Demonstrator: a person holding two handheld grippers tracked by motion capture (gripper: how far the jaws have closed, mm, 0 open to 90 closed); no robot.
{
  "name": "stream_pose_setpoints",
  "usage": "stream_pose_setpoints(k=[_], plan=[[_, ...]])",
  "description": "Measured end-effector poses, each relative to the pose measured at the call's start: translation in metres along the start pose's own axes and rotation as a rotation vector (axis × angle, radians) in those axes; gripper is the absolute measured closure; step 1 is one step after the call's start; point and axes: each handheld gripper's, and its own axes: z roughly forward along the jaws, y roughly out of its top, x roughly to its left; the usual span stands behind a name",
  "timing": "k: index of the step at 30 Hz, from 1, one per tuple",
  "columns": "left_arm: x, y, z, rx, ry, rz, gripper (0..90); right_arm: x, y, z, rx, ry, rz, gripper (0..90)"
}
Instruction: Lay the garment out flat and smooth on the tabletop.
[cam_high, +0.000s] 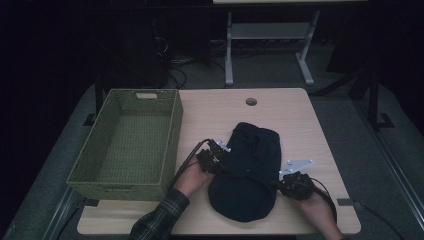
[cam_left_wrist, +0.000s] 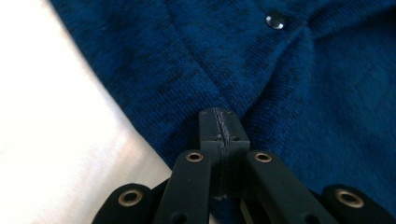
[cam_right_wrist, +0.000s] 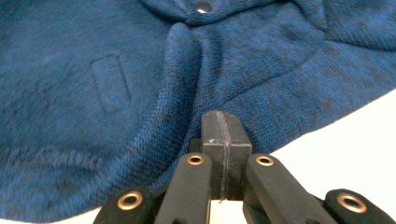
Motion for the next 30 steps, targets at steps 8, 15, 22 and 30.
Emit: stream_pose_setpoints(k=[8, 15, 22, 30], plan=[[-0.013, -0.012, -0.004, 0.002, -0.034, -0.004, 89.9, -0.005, 0.004, 0.003, 0.002, -0.017, -0.004, 89.5], [-0.025, -0.02, -0.008, 0.016, -0.049, 0.012, 89.9, -0.005, 0.005, 0.004, -0.002, -0.02, -0.008, 89.5], [-0.033, -0.026, -0.01, 0.017, -0.057, 0.02, 89.9, 0.003, 0.002, 0.002, 0.001, -0.013, -0.024, 89.5], [-0.045, -0.034, -0.012, 0.022, -0.067, 0.039, 89.9, 0.015, -0.005, -0.004, 0.003, 0.001, -0.029, 89.4]])
